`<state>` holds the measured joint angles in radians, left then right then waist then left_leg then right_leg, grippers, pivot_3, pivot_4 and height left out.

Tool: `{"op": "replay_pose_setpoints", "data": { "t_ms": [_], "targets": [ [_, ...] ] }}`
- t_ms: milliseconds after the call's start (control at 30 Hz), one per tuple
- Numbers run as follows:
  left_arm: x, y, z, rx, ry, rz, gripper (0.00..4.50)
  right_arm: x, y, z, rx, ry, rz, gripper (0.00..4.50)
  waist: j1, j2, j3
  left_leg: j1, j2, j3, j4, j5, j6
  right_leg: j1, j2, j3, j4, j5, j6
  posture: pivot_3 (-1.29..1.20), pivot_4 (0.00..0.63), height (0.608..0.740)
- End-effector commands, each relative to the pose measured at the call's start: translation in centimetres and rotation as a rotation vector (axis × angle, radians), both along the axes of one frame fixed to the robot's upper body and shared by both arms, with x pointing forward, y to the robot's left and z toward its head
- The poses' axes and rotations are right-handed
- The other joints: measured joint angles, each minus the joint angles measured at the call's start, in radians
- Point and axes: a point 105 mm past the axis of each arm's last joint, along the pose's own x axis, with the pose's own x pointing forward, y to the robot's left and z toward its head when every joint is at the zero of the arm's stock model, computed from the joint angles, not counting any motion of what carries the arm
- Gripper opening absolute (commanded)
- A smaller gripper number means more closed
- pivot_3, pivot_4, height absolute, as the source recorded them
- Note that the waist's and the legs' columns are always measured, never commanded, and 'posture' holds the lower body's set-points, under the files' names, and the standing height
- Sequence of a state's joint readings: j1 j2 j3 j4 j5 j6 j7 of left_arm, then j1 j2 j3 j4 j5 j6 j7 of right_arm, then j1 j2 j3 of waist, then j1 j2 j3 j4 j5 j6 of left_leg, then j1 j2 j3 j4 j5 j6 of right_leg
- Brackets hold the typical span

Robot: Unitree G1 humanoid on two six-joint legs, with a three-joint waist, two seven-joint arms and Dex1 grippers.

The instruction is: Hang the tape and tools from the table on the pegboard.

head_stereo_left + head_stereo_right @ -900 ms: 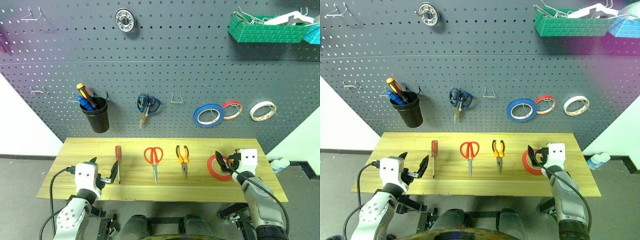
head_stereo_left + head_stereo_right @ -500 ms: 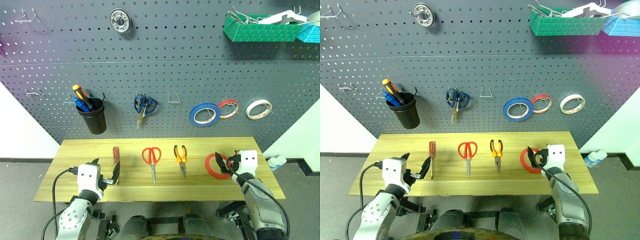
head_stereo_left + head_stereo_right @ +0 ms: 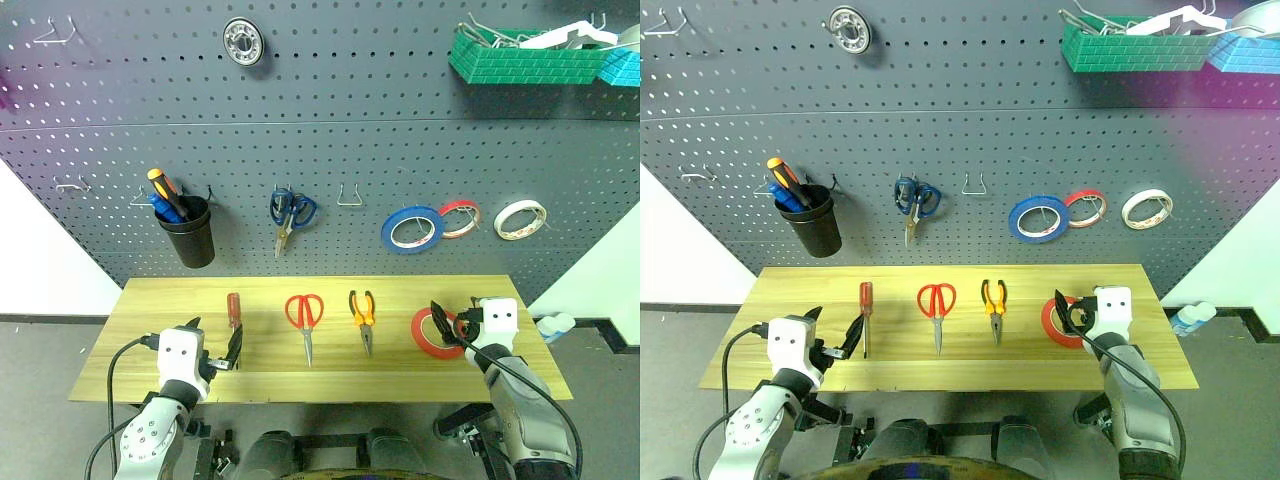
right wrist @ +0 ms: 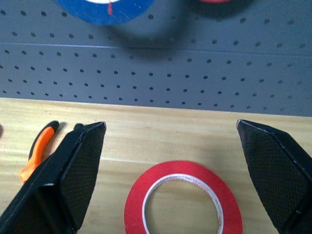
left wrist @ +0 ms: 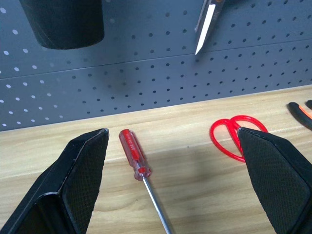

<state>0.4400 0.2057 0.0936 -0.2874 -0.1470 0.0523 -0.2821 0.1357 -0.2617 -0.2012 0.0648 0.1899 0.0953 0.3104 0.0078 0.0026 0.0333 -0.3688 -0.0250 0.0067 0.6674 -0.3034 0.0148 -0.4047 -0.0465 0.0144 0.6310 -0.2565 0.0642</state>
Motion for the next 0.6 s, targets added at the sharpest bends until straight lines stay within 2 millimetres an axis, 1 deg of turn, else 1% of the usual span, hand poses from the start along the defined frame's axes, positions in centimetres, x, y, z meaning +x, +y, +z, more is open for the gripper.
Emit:
{"op": "replay_pose_setpoints", "data": {
  "t_ms": [33, 267, 433, 600],
  "targets": [
    [0.3, 0.0, 1.2, 0.017, -0.053, -0.007, 4.42, 0.6, 0.4, 1.9, -0.013, -0.068, 0.018, 4.5, 0.0, 0.0, 0.0, 0.0, 0.0, 0.0, 0.0, 0.0, 0.0, 0.0, 0.0, 0.0, 0.0, 0.0, 0.0, -0.02, 0.0, 0.736],
    [0.3, 0.0, 1.4, 0.027, -0.059, -0.008, 4.42, 0.6, 0.6, 2.0, -0.009, -0.07, 0.024, 4.5, 0.0, 0.0, 0.0, 0.0, 0.0, 0.0, 0.0, 0.0, 0.0, 0.0, 0.0, 0.0, 0.0, 0.0, 0.0, -0.02, 0.0, 0.736],
    [0.3, -0.1, 2.0, 0.046, -0.077, -0.014, 4.42, 0.6, 0.7, 2.2, -0.01, -0.075, 0.024, 4.5, 0.0, 0.0, 0.0, 0.0, 0.0, 0.0, 0.0, 0.0, 0.0, 0.0, 0.0, 0.0, 0.0, 0.0, 0.0, -0.02, 0.0, 0.736],
    [0.4, -1.2, 2.7, 0.061, -0.099, -0.05, 4.42, 0.5, 0.6, 2.4, -0.014, -0.078, 0.022, 4.5, -0.001, 0.0, 0.0, 0.0, 0.0, 0.0, 0.0, 0.0, 0.0, 0.0, 0.0, 0.0, 0.0, 0.0, 0.0, -0.03, 0.0, 0.736]
  ]
}}
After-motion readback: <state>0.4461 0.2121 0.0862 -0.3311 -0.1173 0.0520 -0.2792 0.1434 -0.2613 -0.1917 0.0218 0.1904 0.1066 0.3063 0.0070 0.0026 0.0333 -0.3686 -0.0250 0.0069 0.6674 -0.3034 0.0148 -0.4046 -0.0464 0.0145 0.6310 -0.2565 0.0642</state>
